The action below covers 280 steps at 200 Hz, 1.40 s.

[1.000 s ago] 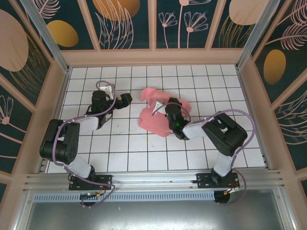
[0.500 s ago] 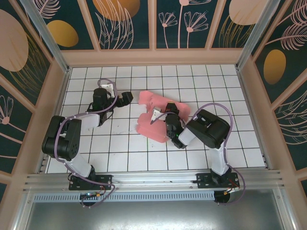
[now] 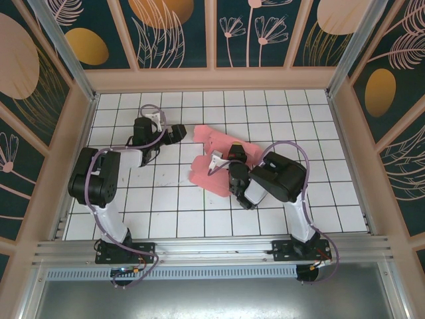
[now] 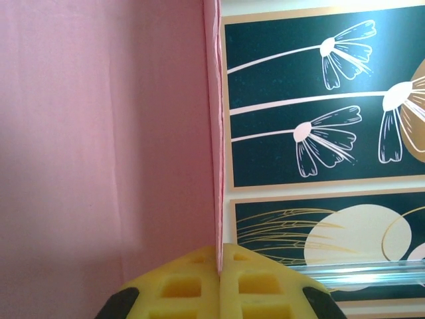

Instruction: Fold the paper box

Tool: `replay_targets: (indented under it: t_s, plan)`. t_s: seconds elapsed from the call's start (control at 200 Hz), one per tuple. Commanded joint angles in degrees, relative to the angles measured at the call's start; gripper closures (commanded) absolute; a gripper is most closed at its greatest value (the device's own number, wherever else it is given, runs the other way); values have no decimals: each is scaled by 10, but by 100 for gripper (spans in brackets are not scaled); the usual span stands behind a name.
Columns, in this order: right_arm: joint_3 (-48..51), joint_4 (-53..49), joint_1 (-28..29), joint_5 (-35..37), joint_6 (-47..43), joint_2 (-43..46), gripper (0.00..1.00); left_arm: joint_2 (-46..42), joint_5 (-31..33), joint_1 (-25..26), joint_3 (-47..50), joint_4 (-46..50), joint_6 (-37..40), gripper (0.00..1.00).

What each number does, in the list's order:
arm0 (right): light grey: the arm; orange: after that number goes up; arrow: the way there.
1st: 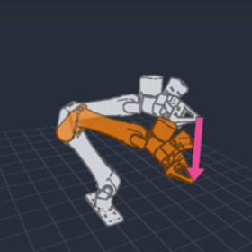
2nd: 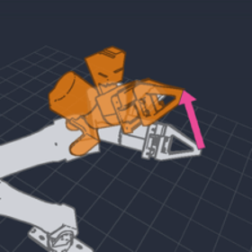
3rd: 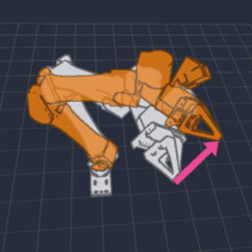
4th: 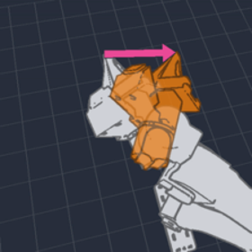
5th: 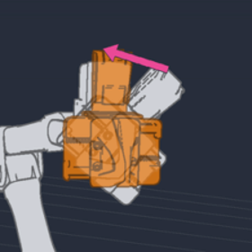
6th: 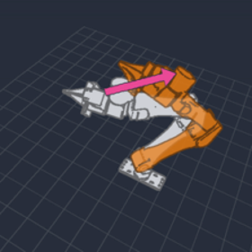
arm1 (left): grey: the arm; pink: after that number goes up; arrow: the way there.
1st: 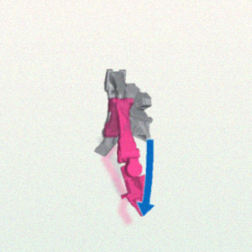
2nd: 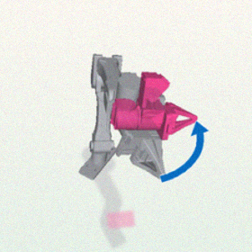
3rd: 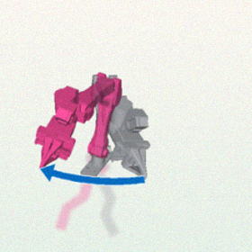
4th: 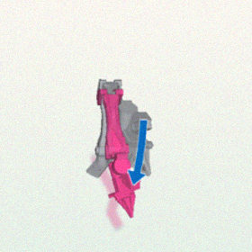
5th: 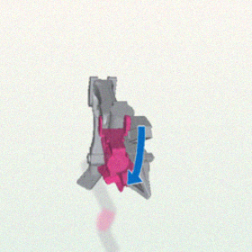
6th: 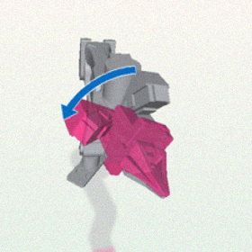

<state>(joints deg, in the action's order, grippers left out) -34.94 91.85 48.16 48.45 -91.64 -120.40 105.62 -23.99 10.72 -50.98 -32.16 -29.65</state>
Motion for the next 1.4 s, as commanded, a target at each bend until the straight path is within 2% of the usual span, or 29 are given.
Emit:
replay_targets:
  t_s: [0.0,0.185,0.29,0.355,0.465,0.621,0.696,0.811,0.916,1.081,1.396]
  plan:
    - [12,45,6,16,-3,-24,100,25,-14,-7,-30,13,-6,1]
    - [6,48,14,20,-3,-31,100,64,-17,-8,-84,58,14,2]
    - [6,50,19,23,0,-28,100,86,11,-8,-122,103,63,12]
    - [5,49,21,23,3,-28,100,108,8,-7,-166,155,96,15]
    - [1,48,23,22,5,-26,100,139,-23,-6,-225,207,145,19]
    - [-4,46,23,20,7,-27,100,169,-120,1,-281,273,239,22]
    - [-4,47,24,19,6,-27,100,170,-143,6,-283,274,271,25]
    - [-5,47,23,18,7,-28,100,168,-138,18,-273,272,324,25]
    - [-4,47,23,19,9,-30,100,161,-180,32,-258,264,354,26]
    - [-2,49,23,22,12,-30,100,147,-211,44,-232,255,368,26]
    - [-6,47,21,18,16,-36,100,117,-220,60,-173,240,373,26]
